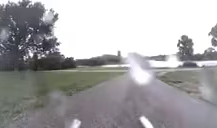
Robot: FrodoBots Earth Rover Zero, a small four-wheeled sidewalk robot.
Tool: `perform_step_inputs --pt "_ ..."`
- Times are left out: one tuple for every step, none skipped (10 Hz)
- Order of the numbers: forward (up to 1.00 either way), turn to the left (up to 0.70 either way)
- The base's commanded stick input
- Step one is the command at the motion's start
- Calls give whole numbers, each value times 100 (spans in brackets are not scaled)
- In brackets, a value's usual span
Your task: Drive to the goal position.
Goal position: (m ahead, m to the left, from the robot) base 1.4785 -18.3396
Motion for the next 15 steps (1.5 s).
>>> perform_step_inputs --pt "70 0" --pt "70 0" --pt "70 0" --pt "70 0" --pt "70 0" --pt "70 0" --pt "70 -4" --pt "70 -23" --pt "70 -29" --pt "70 -5" --pt "70 -2" --pt "70 0" --pt "70 0" --pt "70 0" --pt "70 0"
